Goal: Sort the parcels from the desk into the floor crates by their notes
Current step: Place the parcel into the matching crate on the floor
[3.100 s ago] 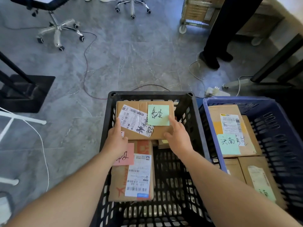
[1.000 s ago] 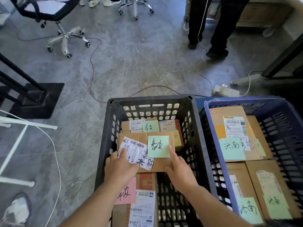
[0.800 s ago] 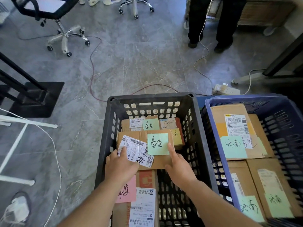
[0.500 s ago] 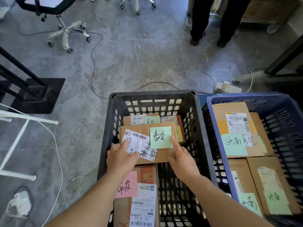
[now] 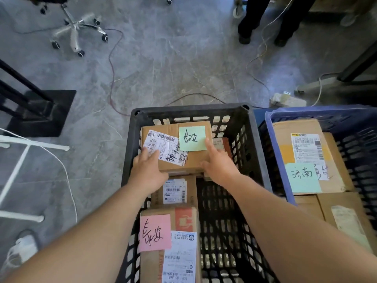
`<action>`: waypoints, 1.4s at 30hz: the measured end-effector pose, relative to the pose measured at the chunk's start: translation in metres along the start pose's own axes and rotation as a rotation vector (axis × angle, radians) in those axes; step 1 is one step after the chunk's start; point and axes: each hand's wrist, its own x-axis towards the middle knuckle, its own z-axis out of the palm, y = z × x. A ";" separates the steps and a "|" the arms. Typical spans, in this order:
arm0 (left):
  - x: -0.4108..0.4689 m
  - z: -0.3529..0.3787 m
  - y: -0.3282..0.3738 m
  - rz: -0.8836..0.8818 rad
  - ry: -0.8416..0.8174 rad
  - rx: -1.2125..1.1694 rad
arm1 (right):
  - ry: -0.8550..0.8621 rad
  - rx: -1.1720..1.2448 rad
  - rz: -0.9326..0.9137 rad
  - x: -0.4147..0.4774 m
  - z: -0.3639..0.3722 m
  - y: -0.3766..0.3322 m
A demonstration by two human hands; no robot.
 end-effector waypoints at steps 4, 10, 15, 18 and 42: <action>0.001 0.014 -0.004 -0.008 0.029 -0.003 | -0.024 -0.043 -0.020 0.004 0.003 0.004; 0.000 0.009 -0.001 -0.009 0.035 -0.007 | -0.016 -0.061 0.011 0.003 0.000 0.006; -0.014 0.006 0.003 0.009 0.044 0.038 | 0.057 -0.014 0.018 -0.012 0.000 0.011; -0.026 0.007 0.006 0.019 0.052 0.038 | 0.109 -0.031 0.045 -0.028 -0.001 0.013; -0.170 0.116 -0.050 -0.250 -0.041 -0.177 | -0.408 -0.222 0.015 -0.167 0.128 0.034</action>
